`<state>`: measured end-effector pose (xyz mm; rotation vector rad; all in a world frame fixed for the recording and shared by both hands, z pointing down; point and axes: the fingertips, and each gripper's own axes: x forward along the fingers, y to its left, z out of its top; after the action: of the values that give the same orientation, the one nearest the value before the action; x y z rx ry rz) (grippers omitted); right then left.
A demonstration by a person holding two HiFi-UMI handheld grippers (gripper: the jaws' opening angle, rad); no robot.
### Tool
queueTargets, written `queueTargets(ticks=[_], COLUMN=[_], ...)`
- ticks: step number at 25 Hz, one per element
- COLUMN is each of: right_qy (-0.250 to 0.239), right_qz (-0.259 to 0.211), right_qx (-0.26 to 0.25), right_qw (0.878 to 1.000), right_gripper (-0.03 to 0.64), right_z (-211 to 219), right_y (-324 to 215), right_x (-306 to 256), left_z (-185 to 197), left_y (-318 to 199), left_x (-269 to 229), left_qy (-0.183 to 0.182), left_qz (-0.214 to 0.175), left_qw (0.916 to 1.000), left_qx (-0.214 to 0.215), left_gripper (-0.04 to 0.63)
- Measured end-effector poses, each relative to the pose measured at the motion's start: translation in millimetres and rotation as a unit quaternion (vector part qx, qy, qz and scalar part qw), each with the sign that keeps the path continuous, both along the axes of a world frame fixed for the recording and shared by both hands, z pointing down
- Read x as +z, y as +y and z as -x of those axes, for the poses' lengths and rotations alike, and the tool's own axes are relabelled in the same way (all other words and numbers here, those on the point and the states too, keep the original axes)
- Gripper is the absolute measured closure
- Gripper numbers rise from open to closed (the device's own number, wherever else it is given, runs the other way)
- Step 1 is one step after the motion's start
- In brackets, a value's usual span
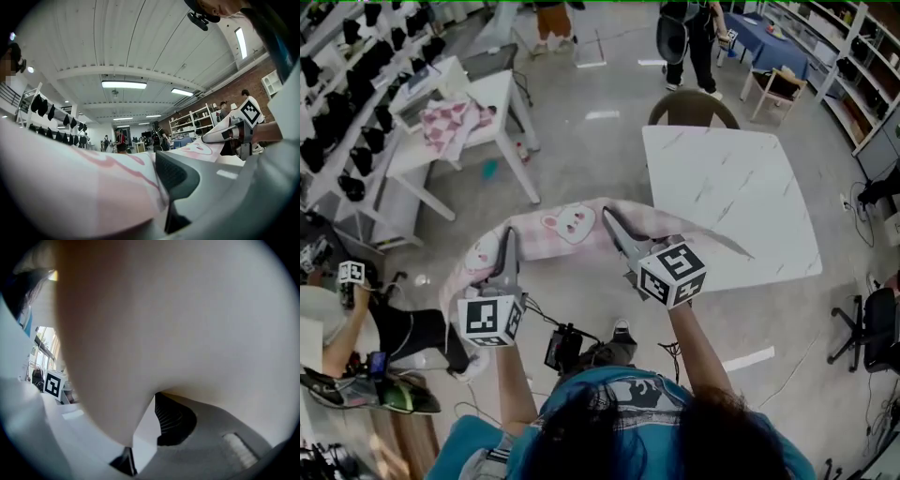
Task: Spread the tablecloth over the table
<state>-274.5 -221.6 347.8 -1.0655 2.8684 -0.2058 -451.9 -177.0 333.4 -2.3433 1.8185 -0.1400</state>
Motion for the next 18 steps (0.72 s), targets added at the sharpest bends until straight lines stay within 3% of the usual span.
queueTargets(ticks=[7,18], right_qy=[0.019,0.017], right_qz=[-0.036,-0.096], right_qx=[0.029,0.049], right_qw=[0.999,0.994], right_gripper=[0.543,0.545], right_z=[-31,-99], right_y=[-76,-184], right_x=[-33,-108], left_z=[-31,-97], left_y=[-87,-199], left_x=[-33,-105], left_qy=[-0.007,0.008], left_qz=[-0.042,-0.113], left_qw=[0.9976,0.9861], left_qx=[0.055,0.121], left_gripper=[0.526,0.522])
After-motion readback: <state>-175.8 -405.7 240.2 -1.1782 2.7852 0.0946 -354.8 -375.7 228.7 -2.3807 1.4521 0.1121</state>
